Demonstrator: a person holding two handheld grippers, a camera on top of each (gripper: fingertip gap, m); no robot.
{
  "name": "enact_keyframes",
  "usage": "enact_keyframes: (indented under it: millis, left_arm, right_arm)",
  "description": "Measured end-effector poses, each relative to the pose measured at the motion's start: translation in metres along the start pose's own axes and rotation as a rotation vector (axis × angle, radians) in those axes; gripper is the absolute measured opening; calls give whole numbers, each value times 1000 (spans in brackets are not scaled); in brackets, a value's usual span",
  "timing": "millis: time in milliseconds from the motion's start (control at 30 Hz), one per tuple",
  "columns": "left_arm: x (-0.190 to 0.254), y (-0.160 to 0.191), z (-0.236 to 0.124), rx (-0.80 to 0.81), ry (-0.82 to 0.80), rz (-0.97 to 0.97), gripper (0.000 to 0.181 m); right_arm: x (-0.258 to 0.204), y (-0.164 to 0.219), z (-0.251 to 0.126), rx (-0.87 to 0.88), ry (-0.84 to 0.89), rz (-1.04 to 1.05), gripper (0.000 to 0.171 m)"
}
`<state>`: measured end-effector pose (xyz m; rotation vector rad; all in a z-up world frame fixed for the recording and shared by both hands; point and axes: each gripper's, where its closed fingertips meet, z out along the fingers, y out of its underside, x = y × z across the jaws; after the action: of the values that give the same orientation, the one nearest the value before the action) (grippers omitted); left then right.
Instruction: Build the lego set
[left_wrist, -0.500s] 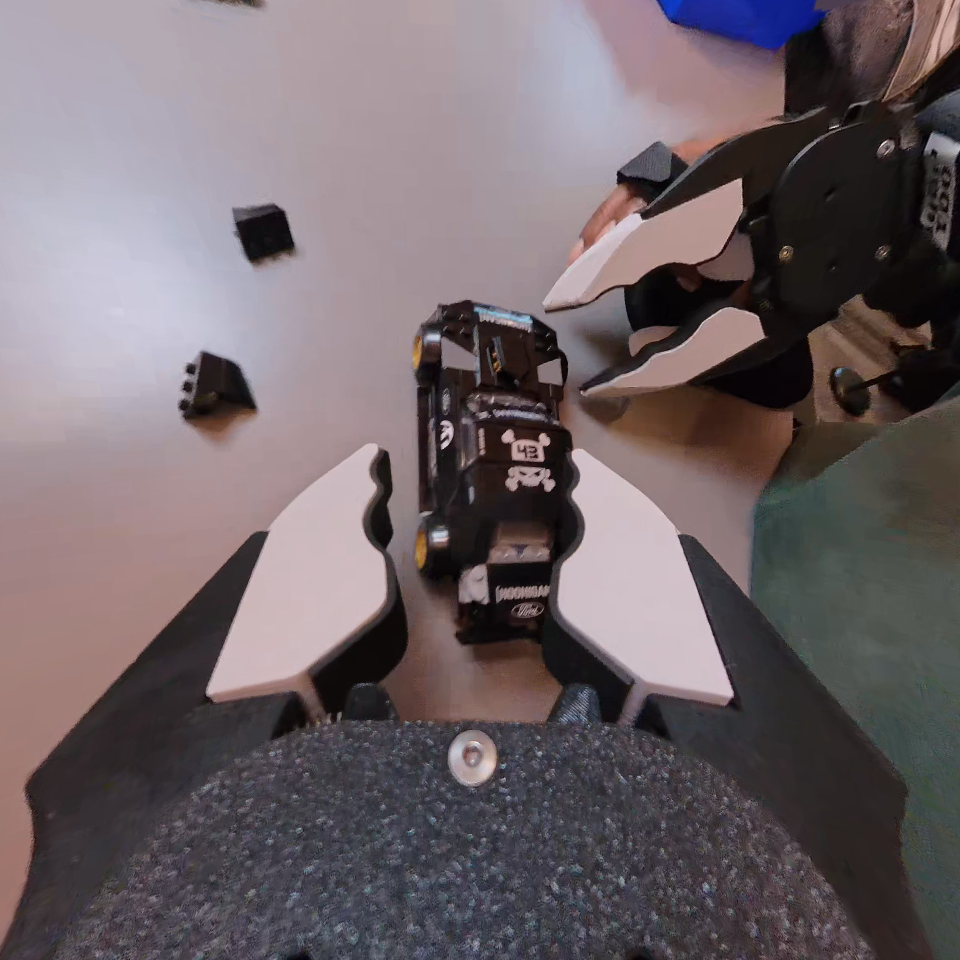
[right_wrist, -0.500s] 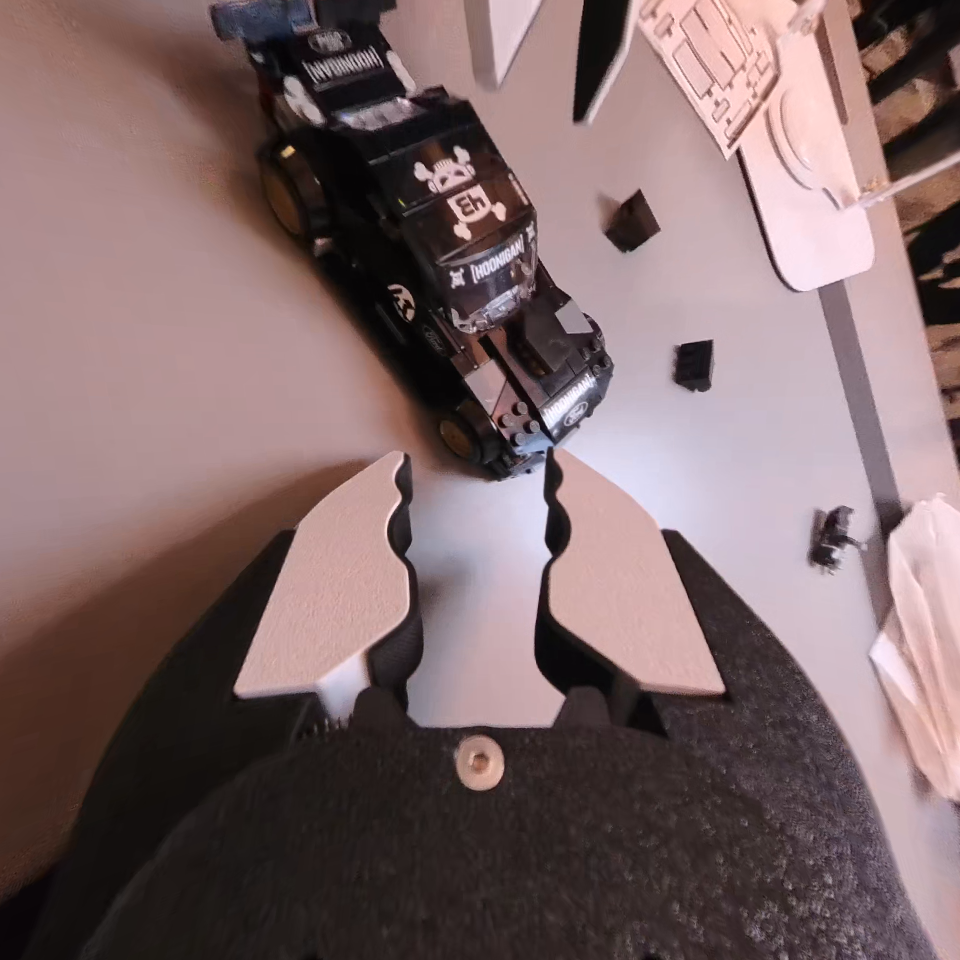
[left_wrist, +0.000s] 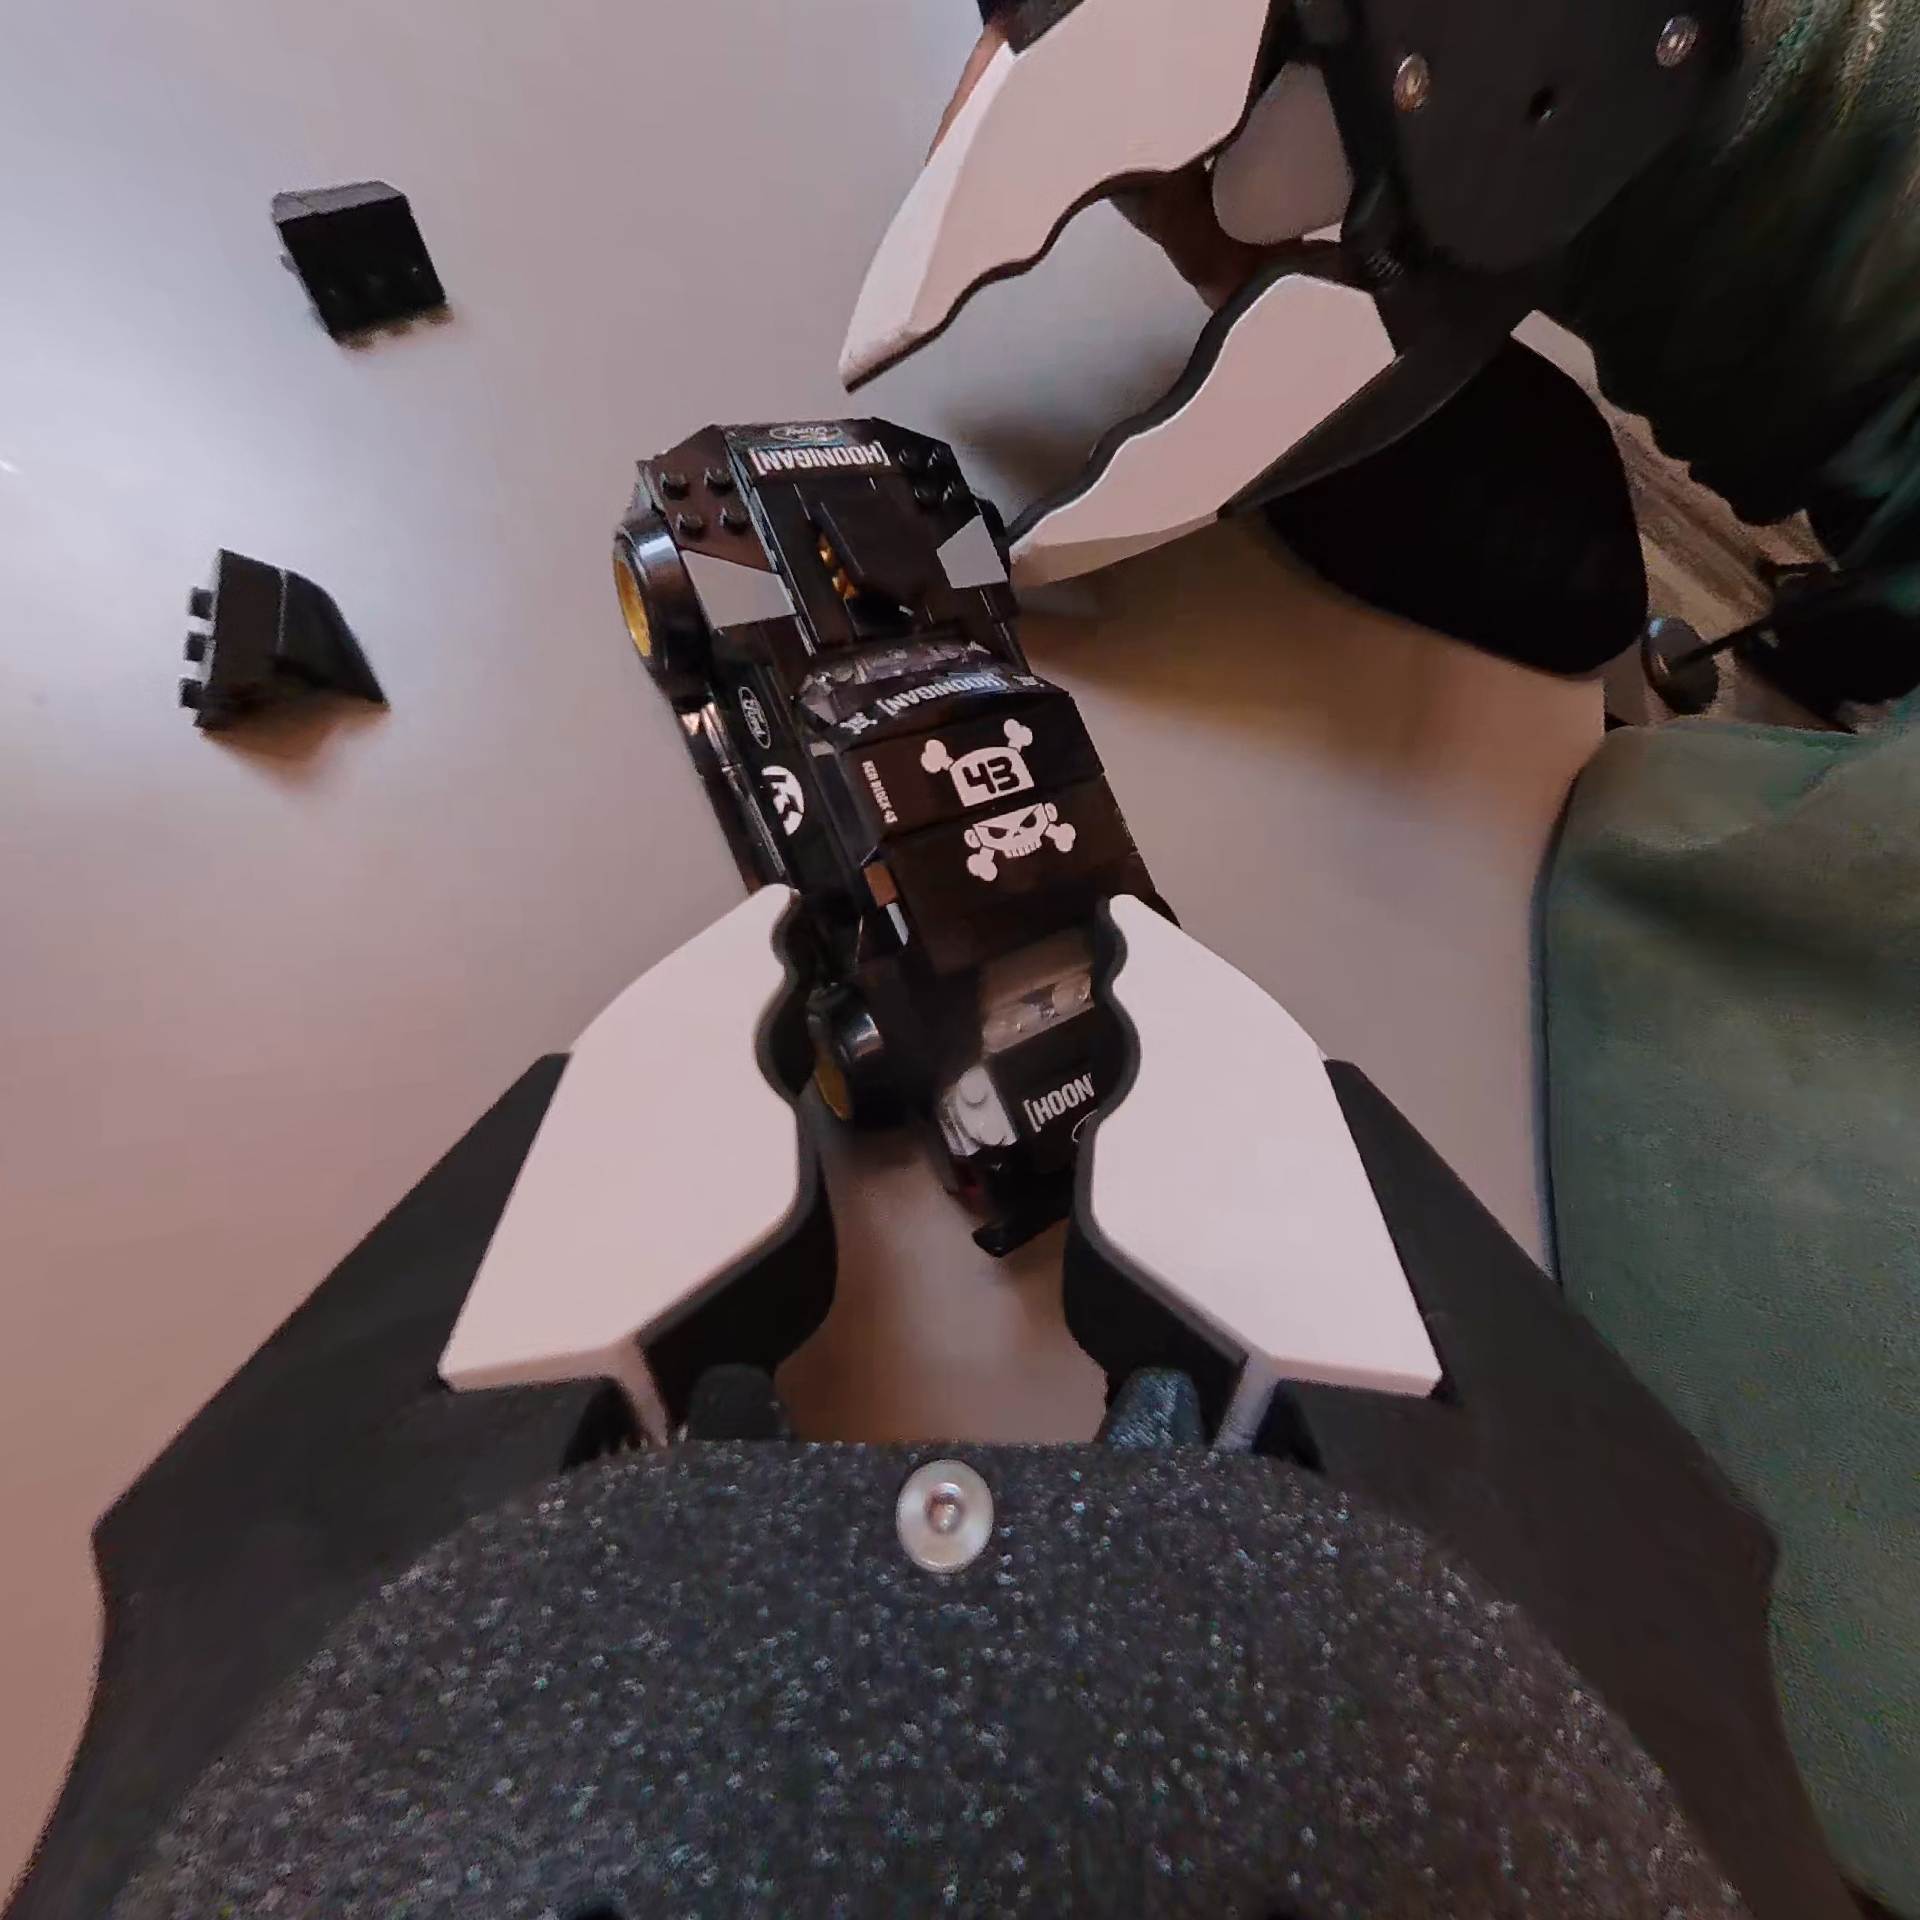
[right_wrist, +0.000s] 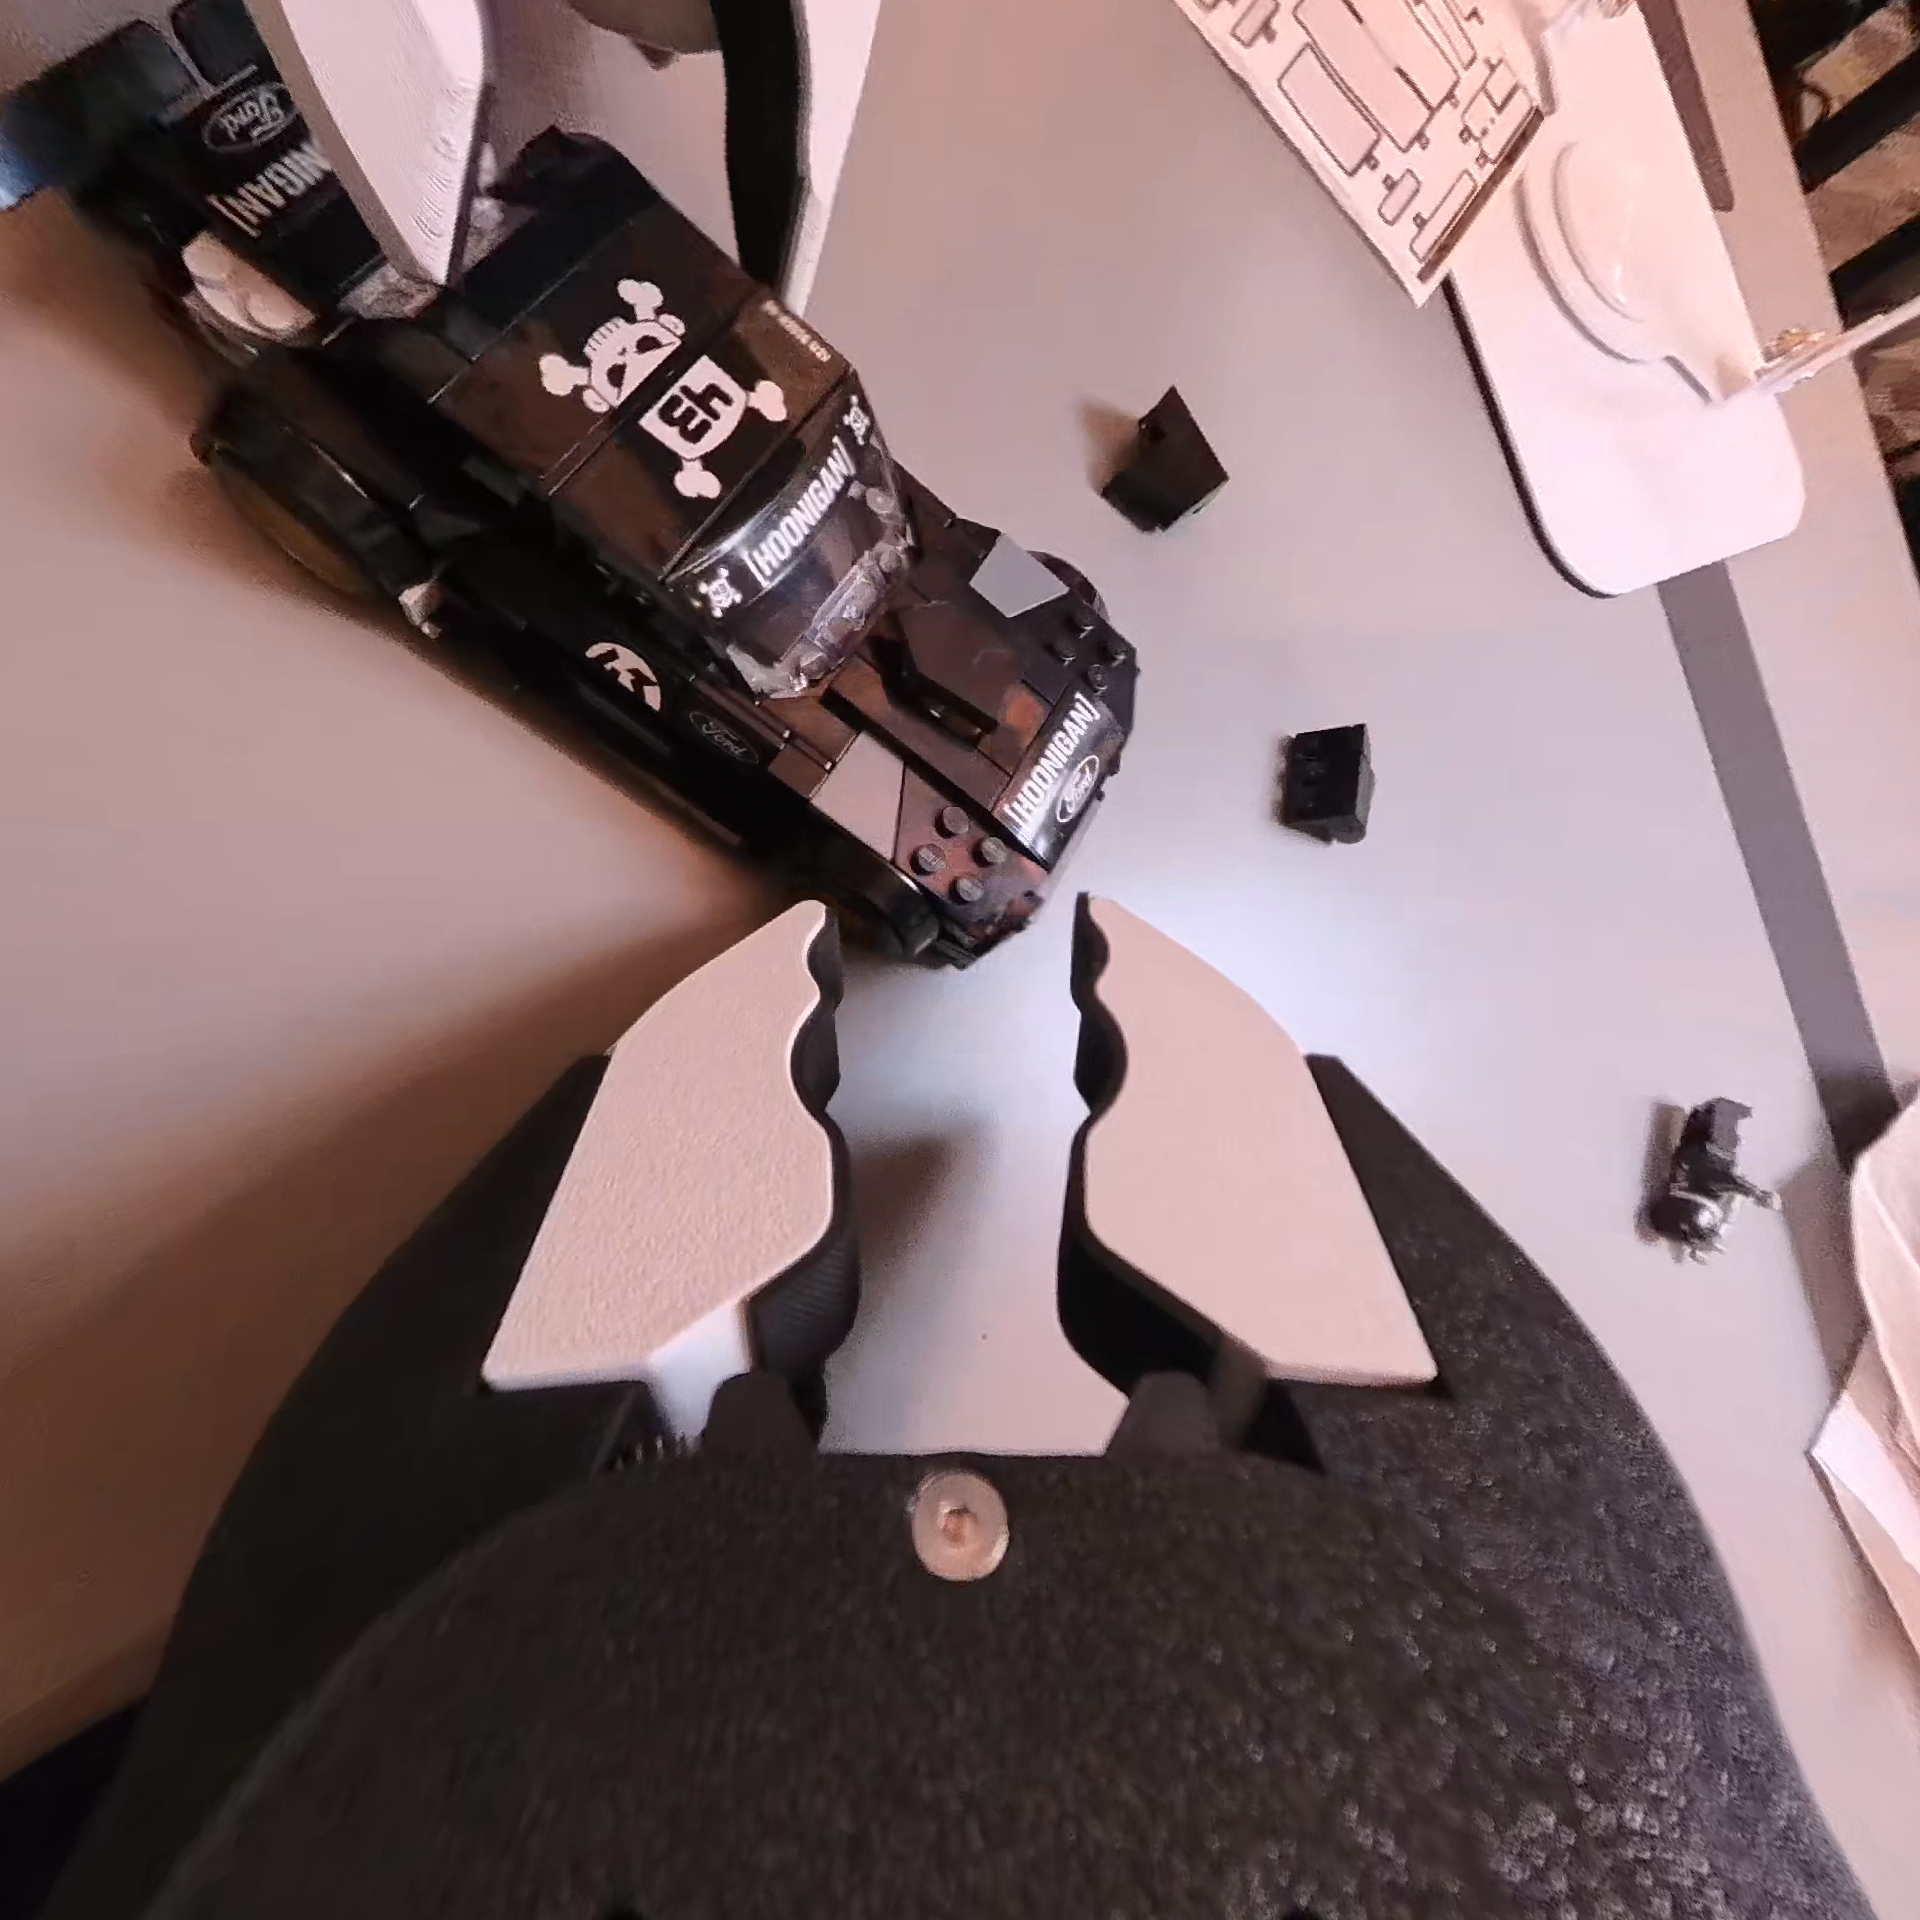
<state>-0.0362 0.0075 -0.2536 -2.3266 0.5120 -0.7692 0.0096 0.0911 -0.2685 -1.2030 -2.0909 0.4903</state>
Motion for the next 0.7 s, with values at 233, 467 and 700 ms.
enact_keyframes:
  millis: [233, 467, 700]
  left_arm:
    - [-20, -14, -27, 231, -186, -17, 50]
    - [-57, -26, -44, 391, -401, -30, 46]
    - [-62, -25, -53, 413, -501, 58, 40]
  right_arm:
    - [58, -23, -23, 206, 44, 242, 37]
    - [70, -53, 32, 147, 3, 186, 34]
    - [54, -64, 78, -60, -147, 89, 28]
